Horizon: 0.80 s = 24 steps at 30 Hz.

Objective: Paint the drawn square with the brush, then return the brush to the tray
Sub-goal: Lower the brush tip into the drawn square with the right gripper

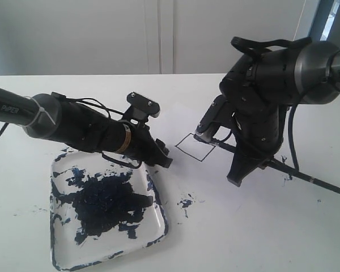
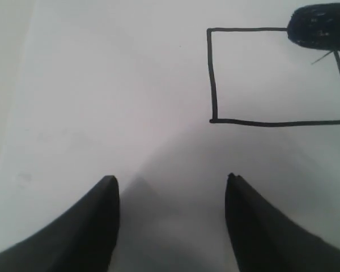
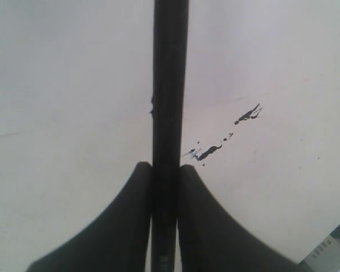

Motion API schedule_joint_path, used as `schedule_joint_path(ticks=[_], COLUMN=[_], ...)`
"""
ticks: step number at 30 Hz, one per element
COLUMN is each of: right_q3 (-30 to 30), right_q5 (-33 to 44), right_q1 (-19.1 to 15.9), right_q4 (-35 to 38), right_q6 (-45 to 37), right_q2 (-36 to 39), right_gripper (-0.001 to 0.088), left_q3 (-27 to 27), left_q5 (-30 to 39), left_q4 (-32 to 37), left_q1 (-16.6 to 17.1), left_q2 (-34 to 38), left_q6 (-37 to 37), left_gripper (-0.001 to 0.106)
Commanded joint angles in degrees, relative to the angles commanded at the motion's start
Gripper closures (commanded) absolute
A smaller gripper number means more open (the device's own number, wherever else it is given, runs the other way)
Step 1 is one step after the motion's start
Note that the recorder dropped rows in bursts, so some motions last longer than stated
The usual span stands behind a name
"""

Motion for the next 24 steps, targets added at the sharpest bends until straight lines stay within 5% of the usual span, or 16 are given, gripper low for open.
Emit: schedule_joint_path(ticks=[8, 24], right_q3=[0.0, 0.0], right_q5=[-3.03, -4.34], right_q1=[0.0, 0.0], right_q4=[2.57, 2.57], right_q6=[-2.2, -2.2], right_q2=[0.0, 0.6], right_gripper=[0.0868, 0.0868], left_q3=[0.0, -1.17], left_q5=[-0.43, -1.46], left_q4=[0.0, 0.0], left_q1=[-0.13, -0.63], left_q2=[-1.81, -3.17], left_q6=[-0.25, 2.45], left_gripper=[0.03, 0.033])
